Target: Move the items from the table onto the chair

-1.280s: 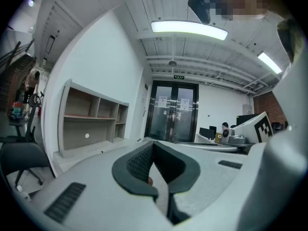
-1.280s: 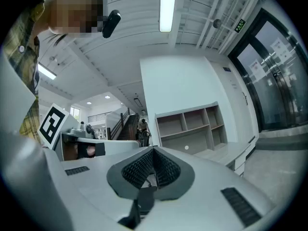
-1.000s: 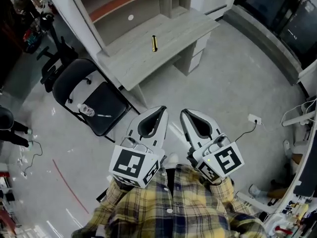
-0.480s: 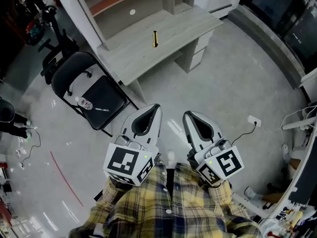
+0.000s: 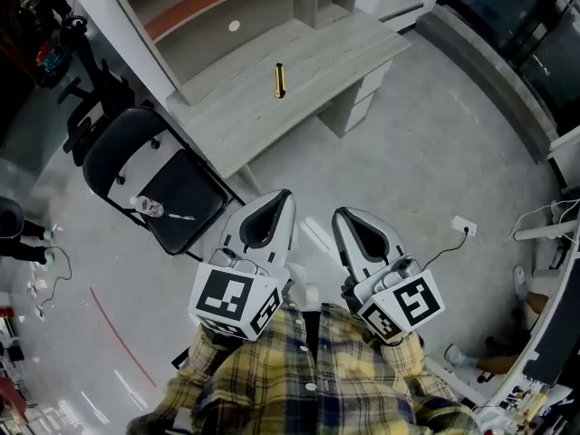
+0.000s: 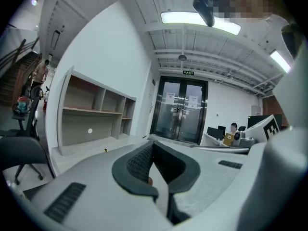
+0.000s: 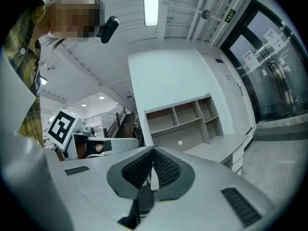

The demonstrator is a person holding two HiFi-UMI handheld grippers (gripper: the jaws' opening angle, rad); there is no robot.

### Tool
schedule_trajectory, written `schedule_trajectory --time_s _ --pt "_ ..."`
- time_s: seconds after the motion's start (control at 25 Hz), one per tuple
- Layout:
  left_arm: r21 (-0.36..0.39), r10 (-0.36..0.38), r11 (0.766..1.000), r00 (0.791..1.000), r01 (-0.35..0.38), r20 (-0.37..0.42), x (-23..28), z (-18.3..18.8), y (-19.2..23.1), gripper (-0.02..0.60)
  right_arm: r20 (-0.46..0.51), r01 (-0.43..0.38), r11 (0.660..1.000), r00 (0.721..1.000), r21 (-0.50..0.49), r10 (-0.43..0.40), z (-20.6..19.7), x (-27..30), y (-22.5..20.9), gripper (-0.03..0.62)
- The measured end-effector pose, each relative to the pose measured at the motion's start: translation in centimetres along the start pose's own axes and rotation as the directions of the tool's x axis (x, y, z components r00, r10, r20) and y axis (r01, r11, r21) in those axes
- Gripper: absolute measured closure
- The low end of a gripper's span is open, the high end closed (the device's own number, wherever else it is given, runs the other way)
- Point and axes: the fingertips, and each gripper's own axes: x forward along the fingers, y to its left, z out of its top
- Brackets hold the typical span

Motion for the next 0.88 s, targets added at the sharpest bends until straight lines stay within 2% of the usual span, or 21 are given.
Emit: schedule_trajectory --time_s 0.4,0.6,0.88 --pt "-0.031 -0.025 0.999 0.999 0.026 0.035 9.9 4.6 8.7 0.577 -0.036 -0.005 0.999 0.999 -0.035 0.004 3.3 12.6 -6.7 0.577" --pt "-0.039 -0.030 0.999 1.000 0.030 0.007 12.4 4.9 13.2 0.577 -0.044 0.017 1.000 0.999 -0.012 -0.017 3.5 18.1 -8.9 0.577" --pt "-0.056 -0.001 0.998 0.999 -0.001 -0.034 15.9 4.8 17.1 0.577 -0.057 0.025 0.999 0.998 0.020 -0.024 3.8 23.1 -12.8 0.577"
